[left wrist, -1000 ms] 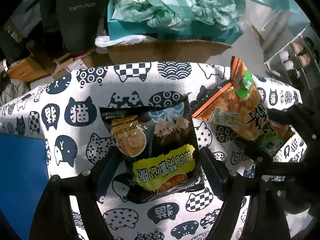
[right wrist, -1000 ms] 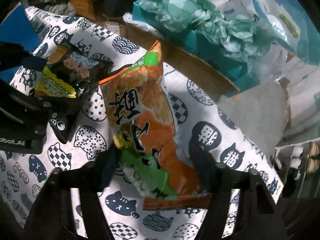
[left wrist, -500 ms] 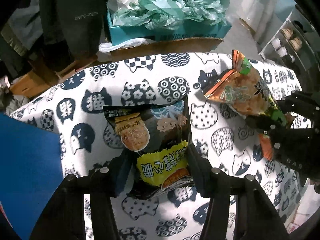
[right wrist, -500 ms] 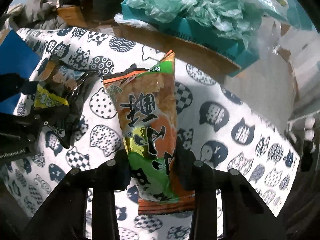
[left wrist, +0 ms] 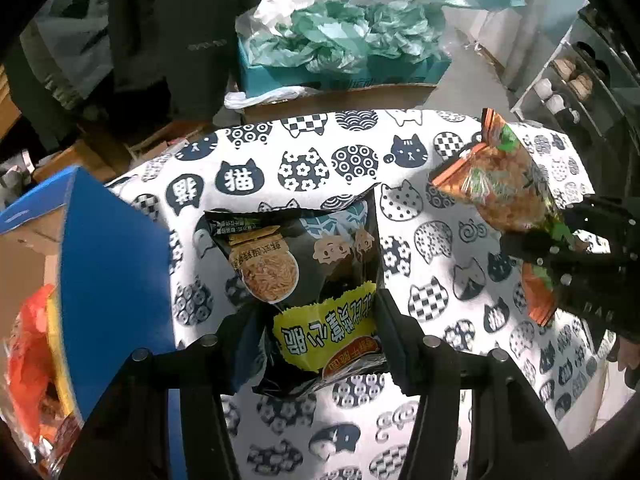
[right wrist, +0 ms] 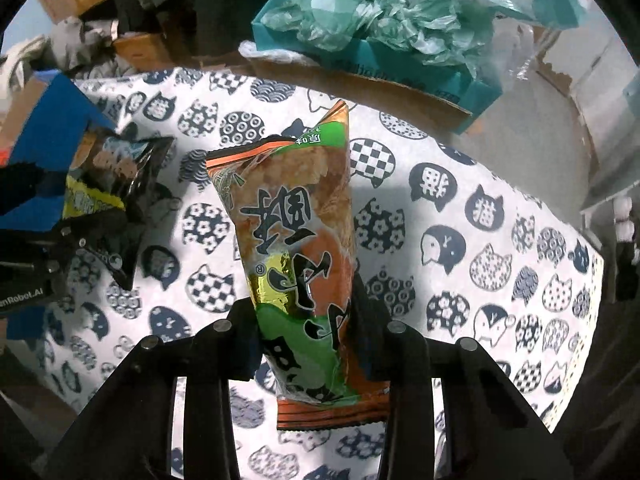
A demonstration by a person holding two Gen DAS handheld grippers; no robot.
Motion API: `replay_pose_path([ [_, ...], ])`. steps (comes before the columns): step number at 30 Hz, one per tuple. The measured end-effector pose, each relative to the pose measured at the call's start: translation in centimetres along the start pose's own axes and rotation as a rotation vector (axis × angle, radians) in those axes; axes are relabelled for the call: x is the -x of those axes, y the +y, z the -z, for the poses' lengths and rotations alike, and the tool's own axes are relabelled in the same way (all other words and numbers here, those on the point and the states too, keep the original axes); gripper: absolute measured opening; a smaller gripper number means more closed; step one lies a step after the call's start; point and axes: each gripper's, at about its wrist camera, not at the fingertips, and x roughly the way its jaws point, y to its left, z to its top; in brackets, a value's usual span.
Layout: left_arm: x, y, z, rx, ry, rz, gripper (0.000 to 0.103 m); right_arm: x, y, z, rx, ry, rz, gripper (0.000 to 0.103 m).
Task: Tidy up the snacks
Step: 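Lift both packets and carry them over the cardboard box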
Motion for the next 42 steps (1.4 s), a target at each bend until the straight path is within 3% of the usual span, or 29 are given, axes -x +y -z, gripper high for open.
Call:
replay_pose_path([
  [11, 6.1, 1.6, 2.8, 0.0, -0.098, -0.02, 0.056, 5.0, 1.4, 0.7, -0.025, -0.094, -0.048, 0.035],
  [21, 10.5, 1.7, 5.6, -0.026, -0.186, -0.056, 0.056, 7.6, 4.3, 1.1, -0.007, -0.158, -0.04, 0.035],
  [31, 13.7, 2.6, 7.8, -0.016, -0.255, -0.081, 0.056, 9.9, 6.7, 2.0, -0.026, -0.209, -0.081, 0.035],
  [37, 14.9, 3.5, 8.5, 0.004, -0.275, -0.068, 0.056, 10.6, 9.0, 2.0, 0.004, -0.22, -0.1, 0.035],
  [42, 15.9, 4.4, 8.9, 0.013, -0.303, -0.101, 0.056, 10.7, 11.0, 1.1, 0.034, -0.221, -0.12, 0.035],
])
